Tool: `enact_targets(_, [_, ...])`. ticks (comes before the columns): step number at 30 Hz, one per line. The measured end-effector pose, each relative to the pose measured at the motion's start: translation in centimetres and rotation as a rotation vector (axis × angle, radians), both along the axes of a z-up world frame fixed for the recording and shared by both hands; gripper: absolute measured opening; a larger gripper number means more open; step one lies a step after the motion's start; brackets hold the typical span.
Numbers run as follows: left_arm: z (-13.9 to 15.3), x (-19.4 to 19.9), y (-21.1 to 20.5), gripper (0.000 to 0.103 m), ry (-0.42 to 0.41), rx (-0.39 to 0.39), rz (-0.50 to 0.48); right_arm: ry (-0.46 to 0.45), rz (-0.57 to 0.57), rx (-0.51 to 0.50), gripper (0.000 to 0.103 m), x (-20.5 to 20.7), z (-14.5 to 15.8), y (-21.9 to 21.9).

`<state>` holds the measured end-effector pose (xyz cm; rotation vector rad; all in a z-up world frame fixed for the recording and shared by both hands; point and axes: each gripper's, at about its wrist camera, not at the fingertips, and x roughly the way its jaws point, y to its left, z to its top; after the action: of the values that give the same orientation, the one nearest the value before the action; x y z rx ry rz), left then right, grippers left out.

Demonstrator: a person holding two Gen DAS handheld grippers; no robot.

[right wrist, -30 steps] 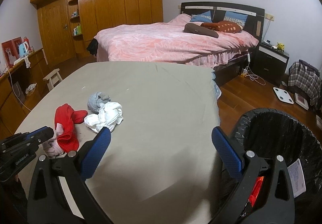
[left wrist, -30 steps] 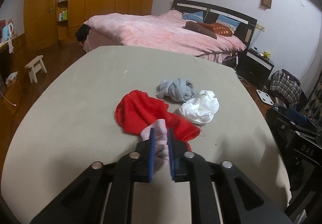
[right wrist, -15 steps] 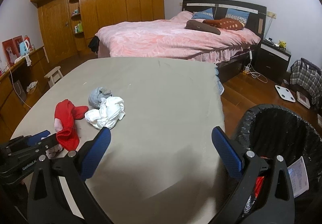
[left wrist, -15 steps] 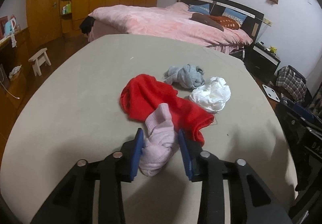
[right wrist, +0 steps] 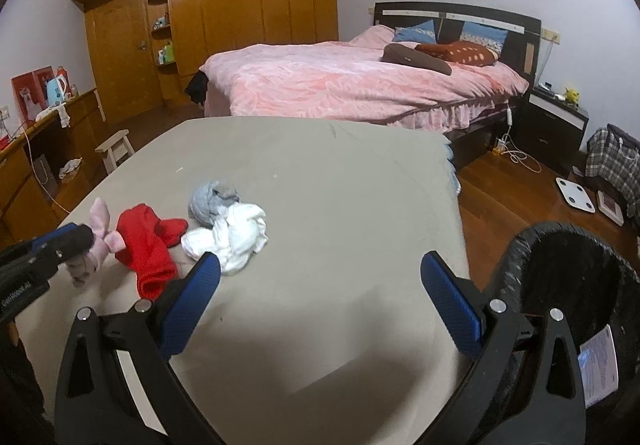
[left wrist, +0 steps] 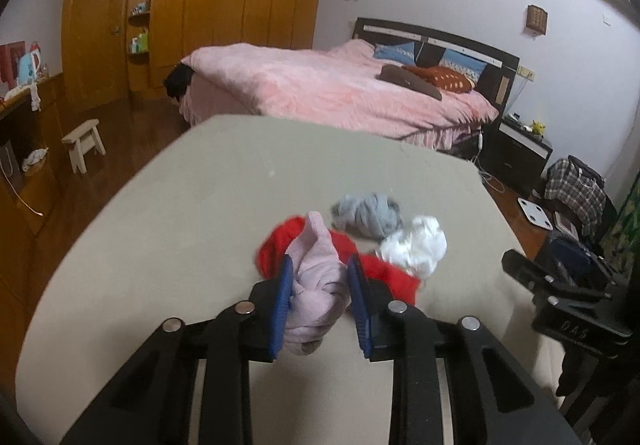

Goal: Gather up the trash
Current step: 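Grasp the pink sock with the left gripper and lift it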

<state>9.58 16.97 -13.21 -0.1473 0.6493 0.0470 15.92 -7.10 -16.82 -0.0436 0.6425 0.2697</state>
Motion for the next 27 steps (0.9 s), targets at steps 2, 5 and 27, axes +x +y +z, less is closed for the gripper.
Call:
enact_targets(2, [0.3, 0.4, 0.5, 0.028, -0.015, -0.003, 0.009, -0.006, 0.011, 0.001, 0.098, 0.6, 0.2, 0.7])
enact_targets(5, [1.2, 1.2, 1.3, 0.028, -0.048, -0.012, 0.031, -0.008, 0.032, -0.006, 0.098, 1.4, 0.2, 1.9])
enact_targets(27, [-1.4, 3.9, 3.1, 0.028, -0.027, 0.041, 0.038, 0.164, 0.135, -0.052, 0.062, 5.9, -3.0, 8.1])
